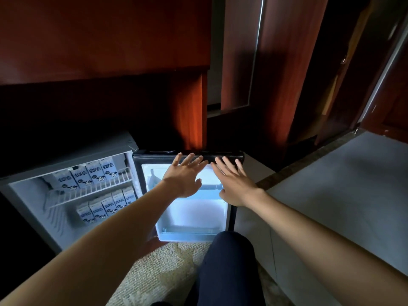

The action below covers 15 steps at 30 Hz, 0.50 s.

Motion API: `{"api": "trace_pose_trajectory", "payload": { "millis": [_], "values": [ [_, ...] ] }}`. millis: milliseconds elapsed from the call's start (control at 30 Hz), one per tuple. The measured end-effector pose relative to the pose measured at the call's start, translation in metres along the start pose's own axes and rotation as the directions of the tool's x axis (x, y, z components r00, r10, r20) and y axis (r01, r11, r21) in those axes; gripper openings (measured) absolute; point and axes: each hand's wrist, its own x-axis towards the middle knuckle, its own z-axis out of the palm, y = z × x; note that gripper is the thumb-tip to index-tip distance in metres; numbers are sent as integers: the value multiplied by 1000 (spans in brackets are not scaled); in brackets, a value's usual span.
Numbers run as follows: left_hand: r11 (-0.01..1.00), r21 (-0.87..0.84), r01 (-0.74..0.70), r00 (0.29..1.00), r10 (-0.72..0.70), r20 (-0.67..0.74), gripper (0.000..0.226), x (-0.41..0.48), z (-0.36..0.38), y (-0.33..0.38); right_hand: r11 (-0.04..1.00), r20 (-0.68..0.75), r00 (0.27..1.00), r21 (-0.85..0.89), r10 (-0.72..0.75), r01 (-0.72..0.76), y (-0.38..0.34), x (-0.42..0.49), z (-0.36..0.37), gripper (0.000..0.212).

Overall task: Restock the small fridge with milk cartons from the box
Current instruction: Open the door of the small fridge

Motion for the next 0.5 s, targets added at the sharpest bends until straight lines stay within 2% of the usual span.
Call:
{"api": "trace_pose_trajectory", "payload": {
  "millis": [200, 500],
  "values": [
    [996, 25, 87, 996, -87, -2, 67, -56, 5, -38, 993, -6, 994, -26, -111, 111, -58, 9, -7, 82],
    [951, -96, 294, 956, -295, 4, 64, -154, 25, -126, 968, 36, 968, 11, -250, 250, -147, 35, -13, 75]
  ]
}}
